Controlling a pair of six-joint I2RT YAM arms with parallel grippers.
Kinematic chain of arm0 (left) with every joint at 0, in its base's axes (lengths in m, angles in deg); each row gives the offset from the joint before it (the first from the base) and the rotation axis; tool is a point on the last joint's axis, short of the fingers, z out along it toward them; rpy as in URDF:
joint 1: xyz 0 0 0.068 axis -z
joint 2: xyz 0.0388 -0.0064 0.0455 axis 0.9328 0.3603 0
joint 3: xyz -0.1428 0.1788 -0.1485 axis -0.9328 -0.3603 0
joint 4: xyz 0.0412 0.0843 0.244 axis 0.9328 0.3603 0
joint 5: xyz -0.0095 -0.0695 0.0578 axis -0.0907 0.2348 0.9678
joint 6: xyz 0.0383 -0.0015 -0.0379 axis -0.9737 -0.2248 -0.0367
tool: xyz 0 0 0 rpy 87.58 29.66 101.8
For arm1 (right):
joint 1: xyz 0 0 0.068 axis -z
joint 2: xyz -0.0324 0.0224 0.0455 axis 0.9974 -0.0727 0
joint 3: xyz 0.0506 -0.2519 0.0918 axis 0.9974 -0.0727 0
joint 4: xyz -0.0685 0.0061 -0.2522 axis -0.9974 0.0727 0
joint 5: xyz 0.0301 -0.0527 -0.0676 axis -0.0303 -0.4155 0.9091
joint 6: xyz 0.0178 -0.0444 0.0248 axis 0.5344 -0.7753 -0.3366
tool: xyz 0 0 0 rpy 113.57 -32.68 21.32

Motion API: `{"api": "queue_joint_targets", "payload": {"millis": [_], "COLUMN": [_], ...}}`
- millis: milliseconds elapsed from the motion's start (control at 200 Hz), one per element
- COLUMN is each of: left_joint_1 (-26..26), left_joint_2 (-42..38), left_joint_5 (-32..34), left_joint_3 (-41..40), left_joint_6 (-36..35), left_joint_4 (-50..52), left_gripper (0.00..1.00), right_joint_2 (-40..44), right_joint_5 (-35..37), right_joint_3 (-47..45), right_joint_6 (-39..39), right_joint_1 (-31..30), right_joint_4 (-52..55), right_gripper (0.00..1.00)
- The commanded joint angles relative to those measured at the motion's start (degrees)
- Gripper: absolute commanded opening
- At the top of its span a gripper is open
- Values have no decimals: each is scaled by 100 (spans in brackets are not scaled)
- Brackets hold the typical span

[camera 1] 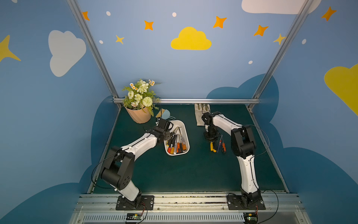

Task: Take out the screwdriver from the storage box
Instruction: Place the screwdriver at the center of the board.

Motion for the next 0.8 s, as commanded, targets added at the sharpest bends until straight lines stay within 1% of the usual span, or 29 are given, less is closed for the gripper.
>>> {"api": "queue_joint_targets", "payload": {"millis": [0,115,300,586,666,796], "left_joint_1": [-35,-35,-30,-37,-42,-35], "left_joint_2": [-107,-121,-106,-164,-224,-263], "left_joint_5": [7,7,-28,-134,-291,-429], "left_joint_3": [288,288,293,182,78,8], "left_joint_6": [50,50,60,110,113,72], "left_joint_4": [-293,-293,-302,-495,-714,-876], "left_gripper": [2,2,2,2,2,2], "right_joint_2": [-122,96,736,1867,2100,2297], "right_joint_5": [-123,-141,-229,-82,-306,-987], "right_joint_3": [-67,-123,-278,-402,-418,-451], "right_joint_6": [71,134,194,135,137,243], "right_joint_1": [3,10,-24,-314,-423,-636], "right_joint_4": [-14,-106,-391,-811,-967,-1257], "right_gripper": [27,28,32,41,43,43]}}
